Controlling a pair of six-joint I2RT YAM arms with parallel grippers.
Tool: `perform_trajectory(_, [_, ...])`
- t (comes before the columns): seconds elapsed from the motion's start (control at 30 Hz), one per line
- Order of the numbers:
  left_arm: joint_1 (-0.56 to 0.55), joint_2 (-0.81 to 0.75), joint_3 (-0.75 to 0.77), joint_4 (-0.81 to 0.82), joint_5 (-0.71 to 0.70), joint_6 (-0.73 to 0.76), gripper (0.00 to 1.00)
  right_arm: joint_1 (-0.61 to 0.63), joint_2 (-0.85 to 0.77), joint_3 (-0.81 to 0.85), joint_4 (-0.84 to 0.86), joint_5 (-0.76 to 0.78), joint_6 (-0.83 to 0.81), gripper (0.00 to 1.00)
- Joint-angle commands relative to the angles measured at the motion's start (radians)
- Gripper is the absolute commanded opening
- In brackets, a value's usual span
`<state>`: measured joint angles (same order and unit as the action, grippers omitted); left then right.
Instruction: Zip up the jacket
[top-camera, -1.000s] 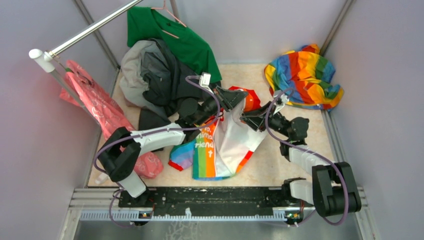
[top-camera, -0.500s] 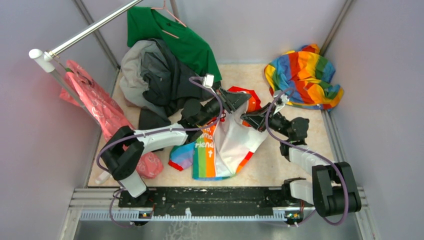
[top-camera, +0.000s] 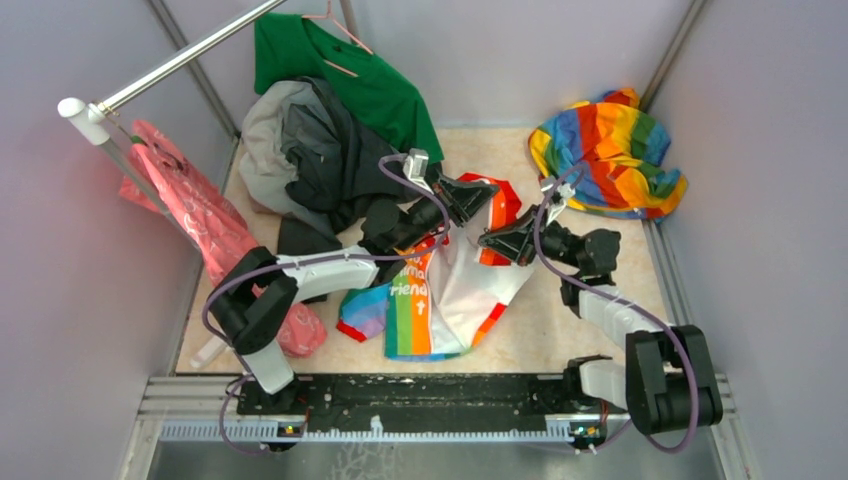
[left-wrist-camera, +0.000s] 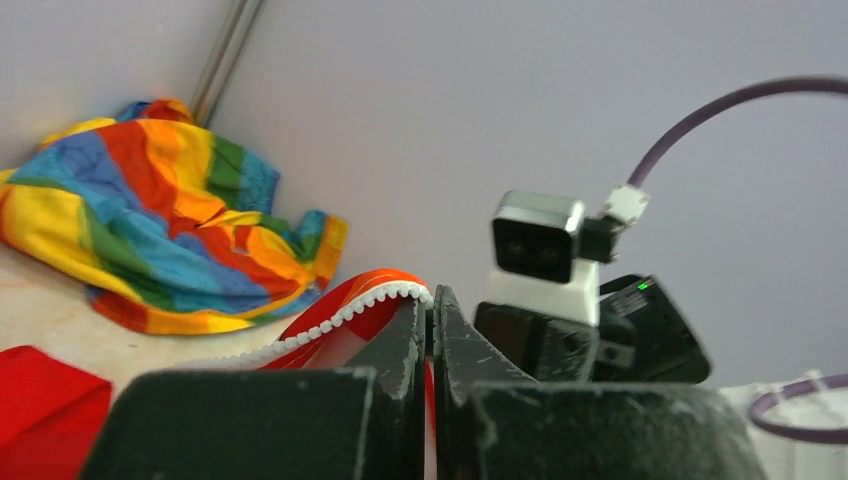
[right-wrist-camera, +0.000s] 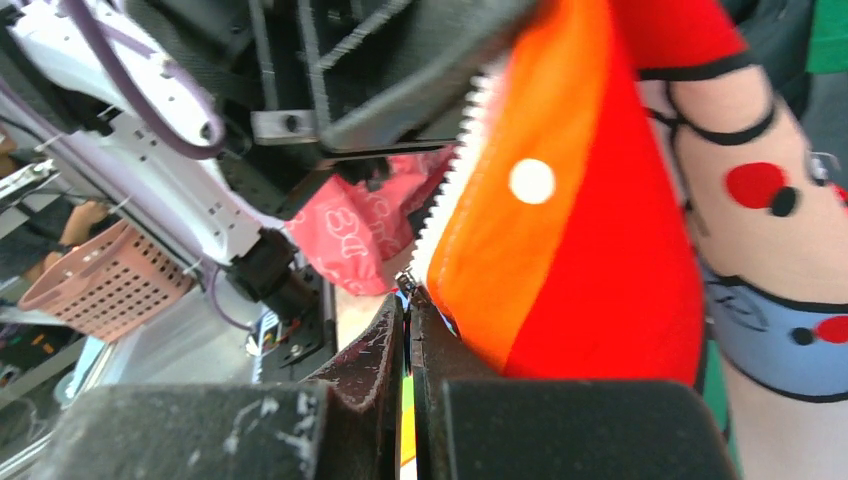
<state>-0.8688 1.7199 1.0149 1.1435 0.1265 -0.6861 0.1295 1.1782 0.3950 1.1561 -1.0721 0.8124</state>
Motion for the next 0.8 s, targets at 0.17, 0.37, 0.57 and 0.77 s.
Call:
perform_trajectory(0.17, [0.118, 0.08, -0.053, 0.184, 0.005, 0.131, 0.0, 0.013, -0.029, 0.088, -0.202, -0.143, -0.075, 0.0])
perform_trajectory(0.37, [0.171, 0.059, -0.059, 0.28, -0.022, 0.14, 0.0, 0.051, 0.072, 0.193, -0.667, -0.053, -0.367, 0.0])
perform_trajectory(0.57, [0.204, 0.044, -0.114, 0.426, -0.005, 0.154, 0.0, 0.088, 0.149, 0.242, -0.847, 0.02, -0.486, 0.0])
perform_trajectory(0.77, [0.229, 0.062, -0.156, 0.587, 0.048, 0.122, 0.0, 0.123, 0.184, 0.287, -0.98, 0.115, -0.59, 0.0])
